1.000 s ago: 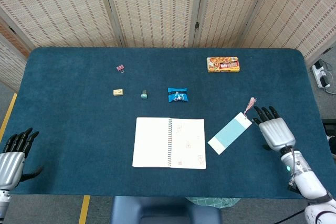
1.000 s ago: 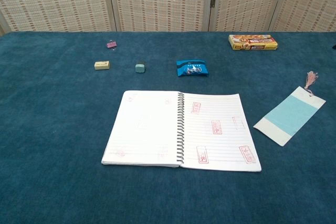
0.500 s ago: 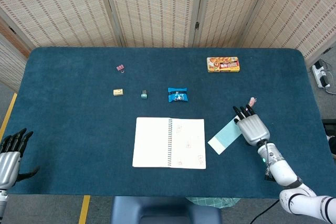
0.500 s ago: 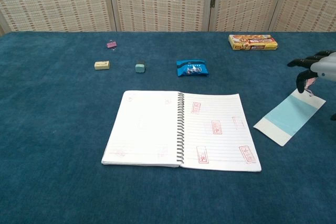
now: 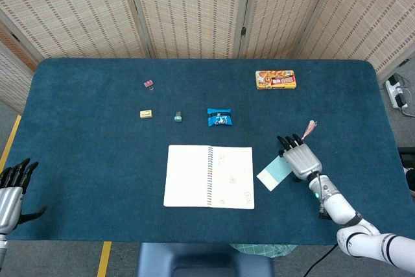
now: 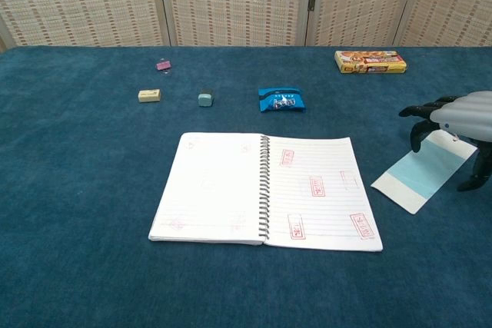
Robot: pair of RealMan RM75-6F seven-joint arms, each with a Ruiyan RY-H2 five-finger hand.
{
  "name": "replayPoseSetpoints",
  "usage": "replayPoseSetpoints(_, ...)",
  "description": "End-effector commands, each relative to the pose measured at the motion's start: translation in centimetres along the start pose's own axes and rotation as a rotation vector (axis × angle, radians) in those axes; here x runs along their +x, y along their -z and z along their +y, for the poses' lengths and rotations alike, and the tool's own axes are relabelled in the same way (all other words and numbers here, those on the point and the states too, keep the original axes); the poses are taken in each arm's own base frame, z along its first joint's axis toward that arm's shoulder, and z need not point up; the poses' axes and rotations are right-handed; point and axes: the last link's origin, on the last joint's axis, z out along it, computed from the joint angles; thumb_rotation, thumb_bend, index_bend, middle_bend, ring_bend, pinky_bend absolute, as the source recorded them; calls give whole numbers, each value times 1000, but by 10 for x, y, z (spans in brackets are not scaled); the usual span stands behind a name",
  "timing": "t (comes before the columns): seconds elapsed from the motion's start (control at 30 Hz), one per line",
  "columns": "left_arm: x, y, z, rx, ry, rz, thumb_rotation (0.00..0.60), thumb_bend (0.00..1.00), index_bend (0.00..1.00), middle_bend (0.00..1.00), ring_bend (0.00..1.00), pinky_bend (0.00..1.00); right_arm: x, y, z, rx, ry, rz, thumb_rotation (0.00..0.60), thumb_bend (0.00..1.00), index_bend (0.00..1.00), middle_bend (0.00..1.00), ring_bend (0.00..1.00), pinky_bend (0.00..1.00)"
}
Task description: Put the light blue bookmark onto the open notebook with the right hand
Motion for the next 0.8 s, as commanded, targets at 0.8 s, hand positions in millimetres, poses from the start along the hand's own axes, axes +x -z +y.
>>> replayPoseSetpoints(0.8, 0, -2, -2, 9, -3, 7, 600, 229, 0, 0, 0, 0, -1, -19, -11, 22, -32, 38, 600, 147, 500, 0, 0, 0)
